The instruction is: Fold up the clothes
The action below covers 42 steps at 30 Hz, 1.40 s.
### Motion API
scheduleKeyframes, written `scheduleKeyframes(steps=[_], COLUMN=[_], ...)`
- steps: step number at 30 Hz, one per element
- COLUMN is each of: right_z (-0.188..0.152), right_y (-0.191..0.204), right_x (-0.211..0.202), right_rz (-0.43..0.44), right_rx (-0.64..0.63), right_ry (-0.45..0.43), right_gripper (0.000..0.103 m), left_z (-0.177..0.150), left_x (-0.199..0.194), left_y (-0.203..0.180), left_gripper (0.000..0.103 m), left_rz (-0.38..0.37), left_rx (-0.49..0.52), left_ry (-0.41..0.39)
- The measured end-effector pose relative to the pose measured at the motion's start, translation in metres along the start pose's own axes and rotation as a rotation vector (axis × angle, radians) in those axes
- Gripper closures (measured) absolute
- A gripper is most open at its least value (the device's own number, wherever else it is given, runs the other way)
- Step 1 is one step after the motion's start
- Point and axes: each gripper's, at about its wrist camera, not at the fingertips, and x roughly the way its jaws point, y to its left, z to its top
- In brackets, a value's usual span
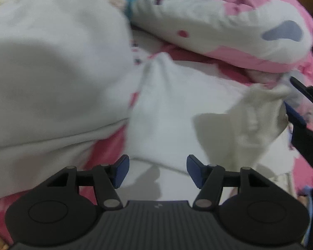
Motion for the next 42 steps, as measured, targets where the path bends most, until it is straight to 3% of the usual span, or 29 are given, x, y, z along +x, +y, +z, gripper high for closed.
scheduleKeyframes(steps=[3,7,17,21,23,27,28,30,33,37,42], right_z=[0.002,0.004,-0.001,0.009,0.006,-0.014,-0.015,-0.012,-0.002,0.01,0.005], right_y=[-0.01,-0.023,-0.066,-0.069,-0.056,-0.023,-0.02,-0.02,-0.045,-0.091,-0.125], right_x=[-0.028,-0.064,-0.045,0.005,0.04,0.068,0.066,0.053,0.019,-0.041,-0.127], right_rz=[0.071,0.166,-0.034,-0.141,-0.184,0.131,0.21,0.336,0.346,0.275,0.025], right_rx=[0.034,0.079,0.092,0.003,-0.107,-0.118,-0.096,-0.034,0.097,0.246,0.316], right_ry=[-0.046,-0.108,-0.092,0.002,0.114,0.307,0.311,0.269,0.137,-0.075,-0.317], right_gripper=[0.064,0.059,0.058,0.057,0.057,0.058,0.058,0.055,0.054,0.053,0.053], left_z=[0.004,0.005,0.005,-0.008,-0.016,-0.025,-0.026,-0.026,-0.021,-0.012,-0.009], left_x=[0.009,0.018,0.038,0.045,0.047,0.049,0.049,0.049,0.049,0.048,0.043], left_y=[-0.013,-0.028,-0.067,-0.077,-0.08,-0.07,-0.067,-0.06,-0.049,-0.033,-0.024], left_gripper=[0.041,0.041,0.038,0.038,0.038,0.038,0.038,0.038,0.038,0.038,0.039], left_rz=[-0.051,-0.035,-0.003,0.029,0.05,0.054,0.054,0.056,0.061,0.08,0.117], left_rx=[0.031,0.083,0.168,0.263,0.301,0.245,0.224,0.182,0.115,0.028,0.004], left_ry=[0.014,0.035,0.07,0.101,0.106,0.117,0.118,0.115,0.09,0.071,0.057])
